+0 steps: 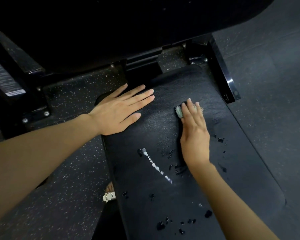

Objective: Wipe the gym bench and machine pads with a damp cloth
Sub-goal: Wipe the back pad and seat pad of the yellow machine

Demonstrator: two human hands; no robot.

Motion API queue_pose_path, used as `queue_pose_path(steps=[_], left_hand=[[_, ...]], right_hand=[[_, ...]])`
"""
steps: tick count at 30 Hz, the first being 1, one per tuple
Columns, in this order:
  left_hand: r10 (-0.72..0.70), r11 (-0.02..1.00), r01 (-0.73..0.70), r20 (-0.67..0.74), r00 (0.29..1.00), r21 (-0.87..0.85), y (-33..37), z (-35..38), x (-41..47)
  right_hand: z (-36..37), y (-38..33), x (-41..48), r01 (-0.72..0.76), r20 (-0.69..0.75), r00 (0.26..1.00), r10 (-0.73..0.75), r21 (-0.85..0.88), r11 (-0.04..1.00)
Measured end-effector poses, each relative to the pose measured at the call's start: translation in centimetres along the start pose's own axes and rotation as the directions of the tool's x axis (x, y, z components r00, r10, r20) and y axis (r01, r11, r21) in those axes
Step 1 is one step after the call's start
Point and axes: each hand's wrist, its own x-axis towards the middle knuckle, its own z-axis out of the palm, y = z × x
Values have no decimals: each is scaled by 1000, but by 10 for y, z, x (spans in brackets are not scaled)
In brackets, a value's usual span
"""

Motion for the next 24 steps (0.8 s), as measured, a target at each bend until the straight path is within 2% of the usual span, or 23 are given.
queue_pose_path(steps=[3, 7, 10, 13, 16, 19, 24], left_hand=[[12, 1000, -12, 10, 1000, -14, -2, -1, 0], [31, 999, -30, 16, 999, -20, -5, -2, 1], [35, 999, -34, 17, 999, -18, -5, -3, 2], [39, 999, -39, 19, 999, -6, -5, -3, 1], [38, 999, -38, 16, 999, 2, -5, -3, 1], [38, 999, -38, 11, 999, 7, -4, -3, 0], [33, 999, -33, 12, 999, 17, -3, -3, 0]], right_hand=[[13, -27, -17, 37, 3, 999, -37, 30, 999], [27, -55, -45, 174, 142, 970, -196, 148, 974], [38, -86, -74, 324, 238, 917, -320, 22, 946], [46, -90, -83, 328, 187, 922, -338, 83, 941], [33, -68, -68, 352, 234, 912, -336, -30, 935], [14, -35, -47, 307, 201, 939, -280, -121, 944], [9, -21, -32, 30, 47, 999, -25, -107, 994]])
